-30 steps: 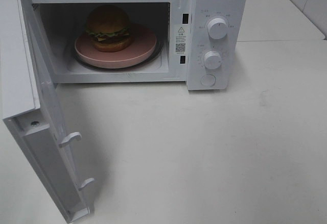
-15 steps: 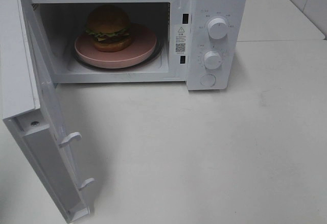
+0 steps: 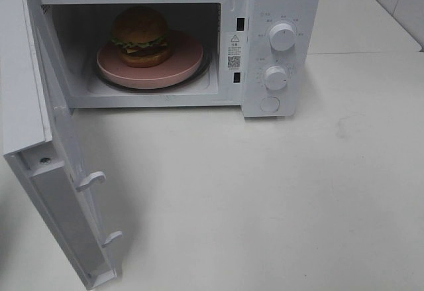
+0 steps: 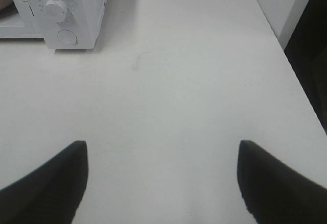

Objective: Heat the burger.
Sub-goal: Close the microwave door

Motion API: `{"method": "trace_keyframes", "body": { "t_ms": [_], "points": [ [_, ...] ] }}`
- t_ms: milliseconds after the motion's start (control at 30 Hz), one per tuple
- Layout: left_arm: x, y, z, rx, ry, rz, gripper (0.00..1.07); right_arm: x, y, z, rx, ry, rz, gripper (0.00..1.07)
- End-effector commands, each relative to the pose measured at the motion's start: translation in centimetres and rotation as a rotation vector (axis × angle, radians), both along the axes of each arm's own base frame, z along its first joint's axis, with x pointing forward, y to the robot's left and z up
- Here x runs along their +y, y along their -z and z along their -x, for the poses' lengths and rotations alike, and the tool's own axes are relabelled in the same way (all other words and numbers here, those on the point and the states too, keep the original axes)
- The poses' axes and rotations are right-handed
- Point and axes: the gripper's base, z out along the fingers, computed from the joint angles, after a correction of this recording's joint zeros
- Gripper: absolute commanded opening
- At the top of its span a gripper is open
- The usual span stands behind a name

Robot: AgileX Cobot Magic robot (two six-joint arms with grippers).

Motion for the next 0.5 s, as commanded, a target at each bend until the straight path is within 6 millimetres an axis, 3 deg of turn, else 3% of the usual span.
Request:
{"method": "trace_keyframes", "body": {
  "t_ms": [33,267,500],
  "points": [
    [0.3,0.8,-1.2,-0.081,-0.030,-0.014,0.00,0.0,0.1,0.4,-0.022,0.005,0.000,0.76],
    [0.6,2.9,-3.8,-0.070,-0.079,0.023,0.00,0.0,0.1,0.4,-0.022,0.005,0.000,0.76],
    [0.4,4.6,-4.9,-0.002,-0.033,-0.019,0.00,0.0,0.1,0.4,-0.022,0.005,0.000,0.76]
  ]
}}
